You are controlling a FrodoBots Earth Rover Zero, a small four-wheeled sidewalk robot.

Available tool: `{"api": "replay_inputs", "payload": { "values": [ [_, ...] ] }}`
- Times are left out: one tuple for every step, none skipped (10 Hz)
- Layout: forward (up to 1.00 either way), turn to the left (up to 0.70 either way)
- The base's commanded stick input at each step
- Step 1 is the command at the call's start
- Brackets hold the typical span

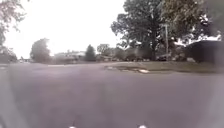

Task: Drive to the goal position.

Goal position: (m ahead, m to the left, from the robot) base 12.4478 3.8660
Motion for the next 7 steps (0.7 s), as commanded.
{"api": "replay_inputs", "payload": {
  "values": [
    [1.0, 0.0],
    [1.0, 0.02],
    [1.0, 0.02],
    [1.0, 0.02],
    [1.0, 0.02],
    [1.0, 0.02],
    [1.0, 0.02]
  ]
}}
